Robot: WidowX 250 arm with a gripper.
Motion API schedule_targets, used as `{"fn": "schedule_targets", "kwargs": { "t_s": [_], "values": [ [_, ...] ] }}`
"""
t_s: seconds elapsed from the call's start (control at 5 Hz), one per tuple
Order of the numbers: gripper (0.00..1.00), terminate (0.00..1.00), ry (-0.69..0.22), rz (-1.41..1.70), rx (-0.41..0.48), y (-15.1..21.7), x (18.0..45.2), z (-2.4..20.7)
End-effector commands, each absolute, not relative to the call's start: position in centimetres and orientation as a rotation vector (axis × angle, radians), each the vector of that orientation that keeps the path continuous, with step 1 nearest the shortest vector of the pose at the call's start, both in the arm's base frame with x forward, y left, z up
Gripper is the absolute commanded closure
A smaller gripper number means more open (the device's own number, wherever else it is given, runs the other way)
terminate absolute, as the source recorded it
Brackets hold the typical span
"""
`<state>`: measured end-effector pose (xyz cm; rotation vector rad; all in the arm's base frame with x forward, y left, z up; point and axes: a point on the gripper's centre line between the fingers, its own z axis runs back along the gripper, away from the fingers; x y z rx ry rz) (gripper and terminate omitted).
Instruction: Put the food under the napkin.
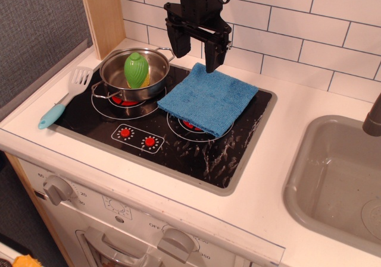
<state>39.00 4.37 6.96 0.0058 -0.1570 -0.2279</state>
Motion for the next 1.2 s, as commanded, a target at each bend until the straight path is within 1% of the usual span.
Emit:
{"fn": "schedule_targets", "kwargs": {
  "t_s": [0.0,0.4,0.8,1.0],
  "values": [
    [0.00,0.00,-0.157,-0.228,0.006,4.4,39.0,7.0],
    [0.00,0.00,-0.203,-0.114,-0.044,9.1,36.6,8.3],
    [0.00,0.00,-0.228,-0.066,-0.021,12.0,35.8,9.5],
    [0.00,0.00,-0.219,-0.051,-0.012,13.1,35.9,9.4]
  ]
}}
